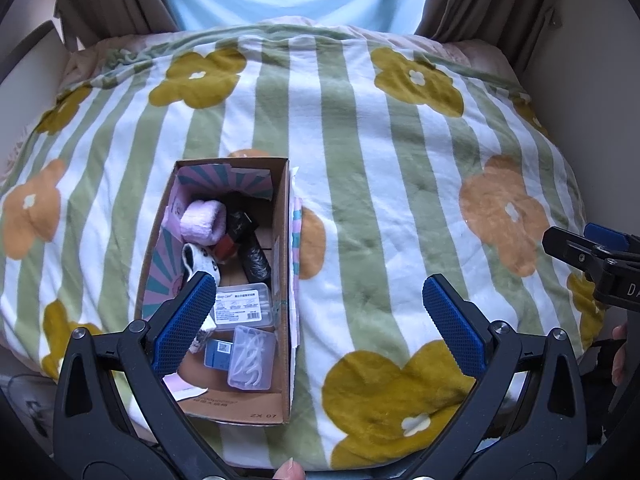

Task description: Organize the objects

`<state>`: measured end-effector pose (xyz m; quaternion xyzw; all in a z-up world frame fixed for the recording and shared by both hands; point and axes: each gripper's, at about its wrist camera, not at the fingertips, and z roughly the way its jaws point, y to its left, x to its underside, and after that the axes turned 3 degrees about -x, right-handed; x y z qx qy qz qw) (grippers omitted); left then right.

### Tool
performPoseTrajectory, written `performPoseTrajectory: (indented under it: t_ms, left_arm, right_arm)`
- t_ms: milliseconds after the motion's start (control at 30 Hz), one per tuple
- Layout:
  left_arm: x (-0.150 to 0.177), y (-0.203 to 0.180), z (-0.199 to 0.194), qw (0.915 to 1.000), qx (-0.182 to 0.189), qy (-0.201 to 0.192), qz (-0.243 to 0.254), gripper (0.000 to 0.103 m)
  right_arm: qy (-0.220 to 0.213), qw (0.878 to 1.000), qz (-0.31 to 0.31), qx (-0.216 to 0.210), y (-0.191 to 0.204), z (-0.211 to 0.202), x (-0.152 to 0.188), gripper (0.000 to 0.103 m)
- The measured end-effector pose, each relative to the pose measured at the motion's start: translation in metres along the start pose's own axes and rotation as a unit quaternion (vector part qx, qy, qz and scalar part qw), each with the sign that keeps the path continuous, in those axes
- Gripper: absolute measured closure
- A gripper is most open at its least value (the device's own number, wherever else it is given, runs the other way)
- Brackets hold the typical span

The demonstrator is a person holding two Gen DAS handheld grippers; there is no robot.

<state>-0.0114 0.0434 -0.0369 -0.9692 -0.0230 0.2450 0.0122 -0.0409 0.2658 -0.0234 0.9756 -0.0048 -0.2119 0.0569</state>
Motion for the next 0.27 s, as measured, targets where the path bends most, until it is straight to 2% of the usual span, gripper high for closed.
performPoseTrajectory:
  t_ms: [267]
  left_arm:
    - [-0.0014, -0.0032, -0.0029, 0.9994, -0.033, -0.014, 0.005, 0.0]
  right_arm:
    - [0.0, 1.0, 0.0, 0.0, -0.0002, 0.0, 0.0001, 0.0]
